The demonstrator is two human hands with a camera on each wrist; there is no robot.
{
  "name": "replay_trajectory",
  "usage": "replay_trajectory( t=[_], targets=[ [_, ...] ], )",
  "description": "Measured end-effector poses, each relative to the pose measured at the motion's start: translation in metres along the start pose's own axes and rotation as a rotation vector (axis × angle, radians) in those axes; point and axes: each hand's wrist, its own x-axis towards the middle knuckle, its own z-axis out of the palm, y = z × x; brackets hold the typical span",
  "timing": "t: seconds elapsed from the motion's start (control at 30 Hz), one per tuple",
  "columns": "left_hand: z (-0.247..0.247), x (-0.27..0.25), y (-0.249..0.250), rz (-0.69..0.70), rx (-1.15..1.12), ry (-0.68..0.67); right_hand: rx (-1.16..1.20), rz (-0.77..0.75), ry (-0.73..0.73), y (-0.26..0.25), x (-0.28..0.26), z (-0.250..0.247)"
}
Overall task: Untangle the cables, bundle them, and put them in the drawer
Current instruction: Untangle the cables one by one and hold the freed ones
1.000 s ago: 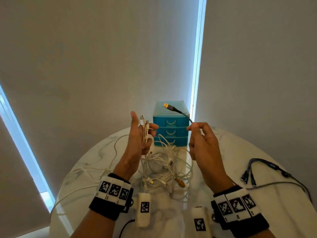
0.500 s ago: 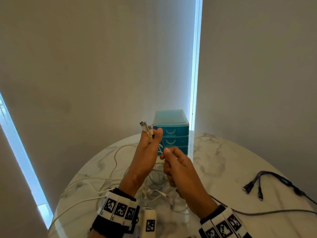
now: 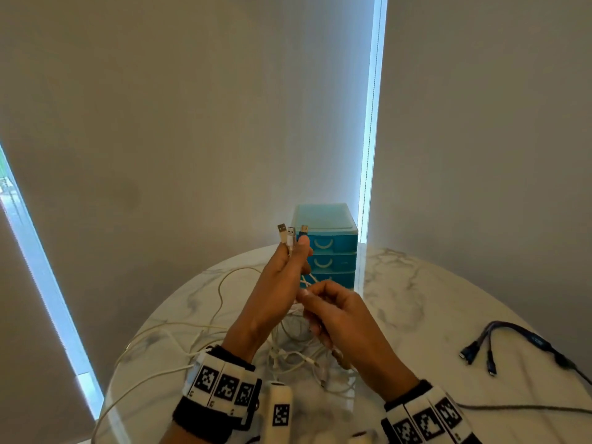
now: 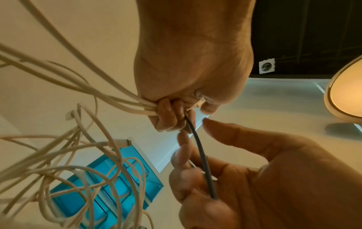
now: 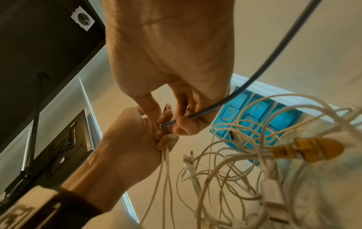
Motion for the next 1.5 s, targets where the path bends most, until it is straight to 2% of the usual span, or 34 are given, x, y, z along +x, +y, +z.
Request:
replay_trajectory(
  t=[0.1,0.17,0.3,0.43,0.57,0.63,0.7,0.83,0.93,1.03,1.1,1.2,1.27,1.4,1.5],
  targets=[
    [-0.002,0.001,0.011,-0.052,-0.148,-0.057,0.078,-0.075,0.16,-0.004,0.005,-0.011],
    [-0.003,0.0,0.018,-0.113,-0.249,-0.127,0.114,-0.135,0.187,-0.012,0.008,-0.021],
    [0.003,-0.007,0.021,-0.124,-0.182,-0.269,-0.005,-0.165,0.051,-0.027,0.009,-0.024],
    [0.0,-0.014,0.026,-0.101,-0.096,-0.269,-0.136,-0.171,0.012,-0.037,0.012,-0.012],
    [-0.011,-0.012,0.032,-0.13,-0.229,-0.323,-0.175,-0.216,-0.012,-0.051,0.022,-0.001],
    [-0.017,-0.009,0.033,-0.09,-0.269,-0.344,-0.173,-0.191,-0.042,-0.069,0.027,0.004],
    [-0.022,-0.008,0.039,-0.034,-0.205,-0.321,-0.126,-0.153,-0.058,-0.096,0.028,0.007],
    [-0.034,-0.004,0.058,0.085,-0.016,-0.178,-0.109,-0.085,-0.153,-0.149,0.033,0.01],
    [-0.053,0.004,0.068,0.152,-0.02,-0.183,0.07,-0.077,-0.13,-0.174,0.045,0.012],
    [-0.077,0.01,0.066,0.065,-0.044,-0.313,0.501,-0.052,0.005,-0.195,0.064,-0.002],
    [-0.098,0.006,0.057,-0.01,-0.083,-0.404,0.677,-0.082,0.136,-0.208,0.074,-0.026],
    [-0.141,-0.009,0.049,-0.125,-0.04,-0.464,0.66,-0.087,0.334,-0.21,0.082,-0.071],
    [-0.173,-0.021,0.053,-0.217,0.047,-0.488,0.608,-0.047,0.404,-0.197,0.082,-0.095],
    [-0.228,-0.044,0.076,-0.413,0.254,-0.473,0.497,0.044,0.5,-0.174,0.08,-0.131],
    [-0.261,-0.047,0.108,-0.463,0.453,-0.375,0.482,0.066,0.506,-0.171,0.081,-0.139]
  ],
)
